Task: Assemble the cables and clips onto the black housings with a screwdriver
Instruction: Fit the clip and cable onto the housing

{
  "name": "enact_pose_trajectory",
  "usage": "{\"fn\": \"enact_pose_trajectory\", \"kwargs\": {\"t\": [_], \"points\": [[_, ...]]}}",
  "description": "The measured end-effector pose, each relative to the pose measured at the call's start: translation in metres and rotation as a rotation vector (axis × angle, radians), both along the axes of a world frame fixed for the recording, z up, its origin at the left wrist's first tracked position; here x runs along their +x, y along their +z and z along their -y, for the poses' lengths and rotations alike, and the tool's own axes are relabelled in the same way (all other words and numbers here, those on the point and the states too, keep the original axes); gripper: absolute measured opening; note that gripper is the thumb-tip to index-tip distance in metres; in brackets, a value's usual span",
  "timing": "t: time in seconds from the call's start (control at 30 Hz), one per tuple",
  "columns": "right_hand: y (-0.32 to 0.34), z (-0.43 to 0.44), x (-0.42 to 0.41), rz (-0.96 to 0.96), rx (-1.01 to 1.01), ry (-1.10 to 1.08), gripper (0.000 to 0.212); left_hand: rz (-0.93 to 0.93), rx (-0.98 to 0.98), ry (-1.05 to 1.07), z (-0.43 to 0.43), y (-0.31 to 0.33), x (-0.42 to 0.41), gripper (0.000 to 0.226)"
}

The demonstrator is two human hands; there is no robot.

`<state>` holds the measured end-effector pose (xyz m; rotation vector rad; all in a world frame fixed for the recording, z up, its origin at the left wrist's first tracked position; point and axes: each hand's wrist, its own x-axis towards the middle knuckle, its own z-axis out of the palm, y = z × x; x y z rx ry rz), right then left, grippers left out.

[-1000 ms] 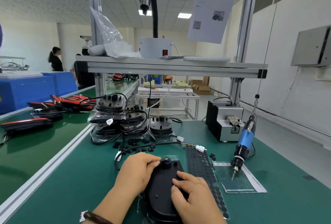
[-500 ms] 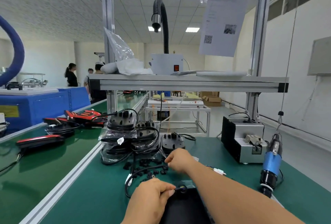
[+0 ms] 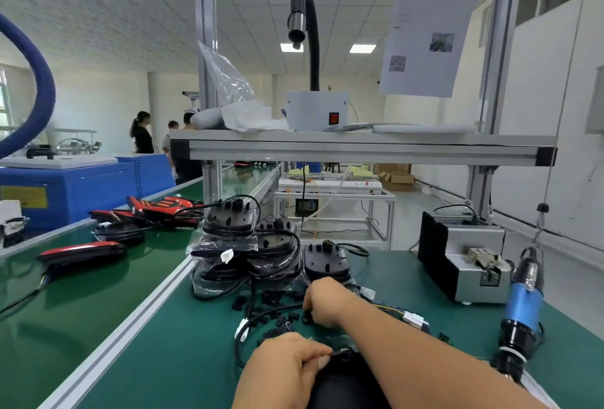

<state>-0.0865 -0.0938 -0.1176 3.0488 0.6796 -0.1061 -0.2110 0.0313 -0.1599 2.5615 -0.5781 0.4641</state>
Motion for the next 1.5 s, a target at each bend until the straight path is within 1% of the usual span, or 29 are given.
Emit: {"fn": "enact_pose_trajectory", "kwargs": {"t": [0.07, 0.13, 0.2, 0.4, 0.5, 0.53, 0.6, 0.7, 0.77, 0.8, 0.83, 0.9, 0.93, 0.97, 1.03, 1.13, 1.23, 1.37, 1.43, 1.5], "points": [[0.001, 0.002, -0.003, 0.003, 0.041, -0.003, 0.035, -0.012, -0.033, 0.014, 0.002, 0.001, -0.002, 0.024], [0.003, 0.006, -0.007, 0.015, 0.127, -0.022, 0.039, -0.014, -0.054, 0.006, 0.003, 0.007, -0.004, 0.024], [0.006, 0.012, -0.01, 0.037, 0.219, -0.03, 0.038, -0.014, -0.09, 0.021, 0.006, 0.008, -0.004, 0.024], [0.011, 0.037, -0.029, 0.005, 0.68, -0.107, 0.022, -0.047, -0.175, 0.035, 0.006, 0.011, -0.007, 0.017], [0.004, 0.046, -0.045, -0.003, 0.738, -0.123, 0.01, -0.037, -0.189, 0.039, 0.005, 0.007, -0.007, 0.016], [0.002, 0.048, -0.05, 0.0, 0.759, -0.136, 0.011, -0.034, -0.21, 0.04, 0.005, 0.007, -0.008, 0.016], [0.001, 0.05, -0.061, -0.029, 0.863, -0.154, 0.02, -0.041, -0.23, 0.042, 0.005, 0.007, -0.008, 0.015], [0.002, 0.055, -0.079, -0.084, 0.992, -0.156, 0.018, -0.049, -0.191, 0.049, 0.005, 0.007, -0.009, 0.017], [0.0, 0.055, -0.091, -0.107, 1.058, -0.154, 0.018, -0.043, -0.204, 0.054, 0.006, 0.01, -0.014, 0.02], [-0.002, 0.056, -0.096, -0.112, 1.097, -0.156, 0.018, -0.037, -0.182, 0.054, 0.006, 0.01, -0.019, 0.027], [-0.003, 0.056, -0.101, -0.112, 1.132, -0.16, 0.018, -0.046, -0.133, 0.052, 0.006, 0.008, -0.024, 0.046], [-0.006, 0.055, -0.108, -0.099, 1.192, -0.154, 0.014, -0.121, 0.006, 0.037, 0.006, -0.001, -0.037, 0.099], [-0.008, 0.054, -0.11, -0.079, 1.205, -0.145, 0.013, -0.168, 0.081, 0.05, 0.008, -0.008, -0.046, 0.116], [-0.01, 0.053, -0.112, -0.047, 1.209, -0.141, 0.014, -0.196, 0.155, 0.065, 0.011, -0.013, -0.054, 0.122], [-0.016, 0.05, -0.113, 0.02, 1.244, -0.174, 0.016, -0.253, 0.215, 0.101, 0.019, -0.018, -0.065, 0.117], [-0.026, 0.052, -0.11, 0.098, 1.398, -0.298, 0.018, -0.27, 0.136, 0.082, 0.023, -0.018, -0.071, 0.114], [-0.033, 0.062, -0.106, 0.068, 1.56, -0.4, 0.016, -0.295, 0.044, -0.022, 0.019, -0.017, -0.066, 0.117], [-0.036, 0.068, -0.103, 0.039, 1.676, -0.412, 0.015, -0.288, -0.001, -0.099, 0.015, -0.006, -0.052, 0.132], [-0.036, 0.068, -0.104, 0.039, 1.692, -0.395, 0.015, -0.29, -0.009, -0.114, 0.013, -0.001, -0.043, 0.133], [-0.037, 0.067, -0.104, 0.045, 1.666, -0.37, 0.016, -0.298, -0.02, -0.106, 0.013, 0.002, -0.038, 0.133]]}}
